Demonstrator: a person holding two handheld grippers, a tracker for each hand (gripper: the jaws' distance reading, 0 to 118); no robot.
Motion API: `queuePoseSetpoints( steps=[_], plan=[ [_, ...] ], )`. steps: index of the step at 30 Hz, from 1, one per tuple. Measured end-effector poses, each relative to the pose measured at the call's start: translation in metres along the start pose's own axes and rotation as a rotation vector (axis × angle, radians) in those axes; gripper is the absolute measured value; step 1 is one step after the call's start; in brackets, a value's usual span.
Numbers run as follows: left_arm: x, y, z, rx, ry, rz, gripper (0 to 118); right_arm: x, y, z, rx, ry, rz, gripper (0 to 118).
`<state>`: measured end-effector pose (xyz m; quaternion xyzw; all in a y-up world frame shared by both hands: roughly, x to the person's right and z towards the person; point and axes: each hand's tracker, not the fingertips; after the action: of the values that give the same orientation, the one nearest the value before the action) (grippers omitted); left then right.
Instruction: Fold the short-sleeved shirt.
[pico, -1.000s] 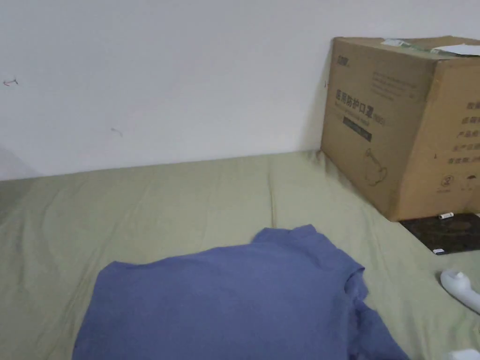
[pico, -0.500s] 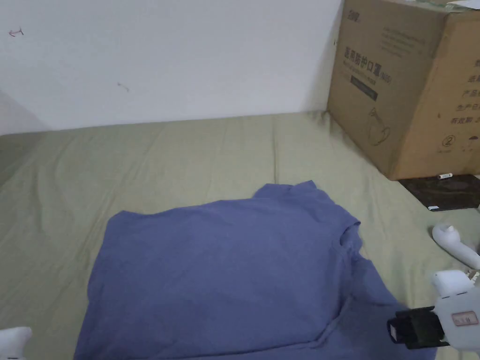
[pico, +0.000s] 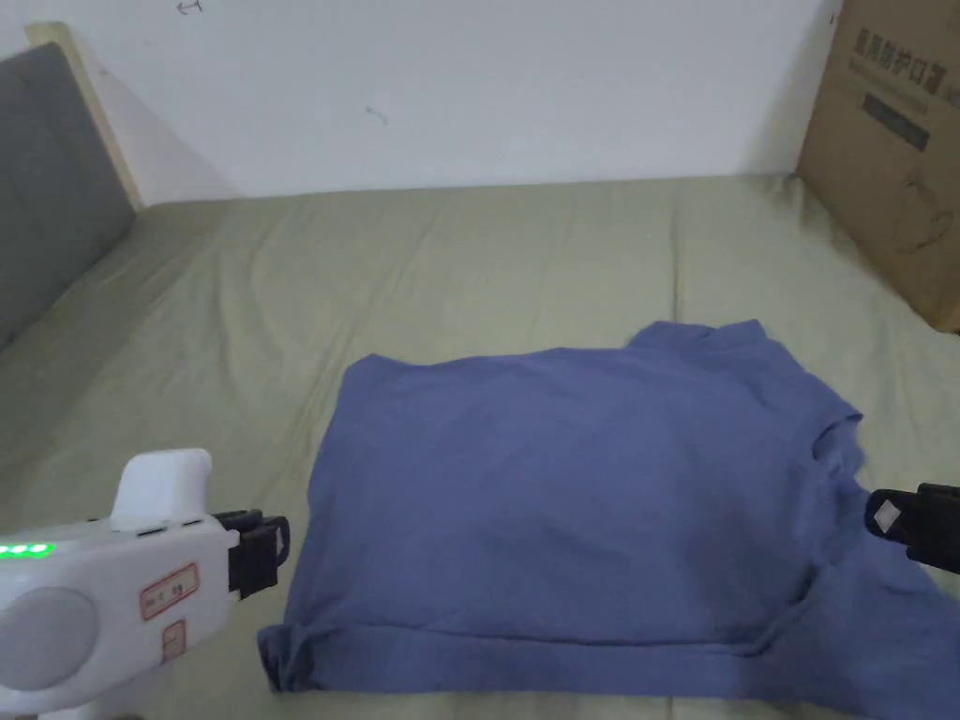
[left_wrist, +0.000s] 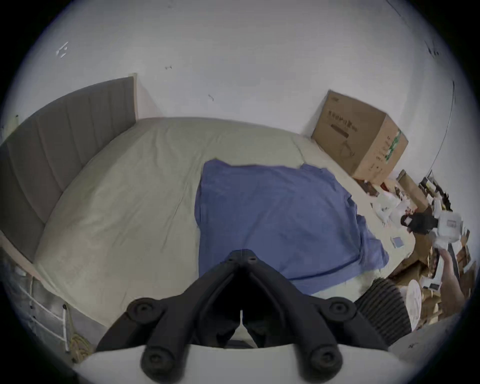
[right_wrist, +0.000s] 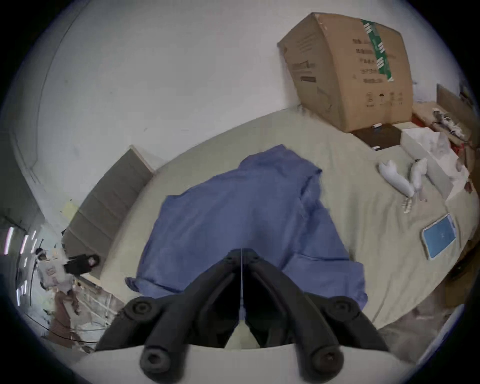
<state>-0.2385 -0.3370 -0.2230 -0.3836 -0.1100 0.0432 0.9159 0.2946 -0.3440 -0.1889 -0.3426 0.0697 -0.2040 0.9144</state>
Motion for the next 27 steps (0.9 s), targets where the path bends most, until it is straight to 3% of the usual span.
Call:
queuePoseSetpoints(
  steps=[1, 2, 3, 4, 5, 6, 9, 10, 11, 12, 13, 16, 20, 21, 22, 23, 24, 26, 27],
  plan=[
    [0.000, -0.001, -0.008, -0.066, 0.042, 0.002, 0, -0.003, 0.000, -0.001, 0.001, -0.010, 0.019, 0],
    [-0.003, -0.001, -0.017, -0.144, 0.062, 0.011, 8, -0.005, -0.001, -0.001, 0.003, -0.017, 0.035, 0],
    [-0.011, -0.001, -0.034, -0.242, 0.057, 0.032, 24, -0.006, -0.001, -0.002, -0.005, -0.015, 0.043, 0],
    [-0.017, -0.006, -0.047, -0.313, 0.056, 0.064, 52, -0.007, -0.002, -0.003, -0.010, -0.016, 0.047, 0],
    [-0.022, -0.013, -0.054, -0.348, 0.061, 0.082, 98, -0.007, -0.003, -0.004, -0.014, -0.016, 0.045, 0],
    [-0.028, -0.018, -0.063, -0.362, 0.049, 0.089, 113, -0.006, -0.005, -0.004, -0.023, -0.010, 0.037, 0],
    [-0.043, -0.029, -0.090, -0.402, 0.071, 0.091, 110, 0.003, -0.009, -0.006, -0.057, 0.001, 0.000, 0],
    [-0.046, -0.033, -0.095, -0.397, 0.068, 0.090, 105, 0.006, -0.011, -0.006, -0.062, -0.004, -0.006, 0],
    [-0.048, -0.034, -0.100, -0.392, 0.064, 0.091, 71, 0.008, -0.013, -0.005, -0.065, -0.012, -0.012, 0],
    [-0.051, -0.036, -0.107, -0.404, 0.044, 0.106, 22, 0.012, -0.015, -0.005, -0.070, -0.021, -0.020, 0],
    [-0.052, -0.039, -0.112, -0.415, 0.029, 0.120, 1, 0.016, -0.016, -0.004, -0.075, -0.029, -0.027, 0],
    [-0.049, -0.042, -0.116, -0.451, -0.028, 0.119, 1, 0.026, -0.020, -0.003, -0.092, -0.060, -0.048, 0],
    [-0.036, -0.047, -0.099, -0.419, 0.005, 0.059, 1, 0.040, -0.021, 0.000, -0.100, -0.098, -0.055, 0],
    [-0.037, -0.047, -0.092, -0.388, 0.014, 0.079, 1, 0.045, -0.020, 0.000, -0.106, -0.106, -0.061, 14],
    [-0.037, -0.046, -0.085, -0.360, 0.021, 0.093, 1, 0.049, -0.020, 0.000, -0.113, -0.123, -0.072, 56],
    [-0.037, -0.045, -0.076, -0.317, 0.018, 0.115, 1, 0.055, -0.020, -0.001, -0.135, -0.137, -0.082, 111],
    [-0.037, -0.043, -0.069, -0.296, 0.008, 0.126, 1, 0.061, -0.020, -0.003, -0.160, -0.162, -0.096, 118],
    [-0.034, -0.042, -0.057, -0.267, 0.001, 0.121, 1, 0.073, -0.024, -0.014, -0.305, -0.270, -0.086, 118],
    [-0.034, -0.041, -0.051, -0.245, 0.001, 0.104, 1, 0.078, -0.026, -0.019, -0.300, -0.307, -0.070, 117]
  ],
)
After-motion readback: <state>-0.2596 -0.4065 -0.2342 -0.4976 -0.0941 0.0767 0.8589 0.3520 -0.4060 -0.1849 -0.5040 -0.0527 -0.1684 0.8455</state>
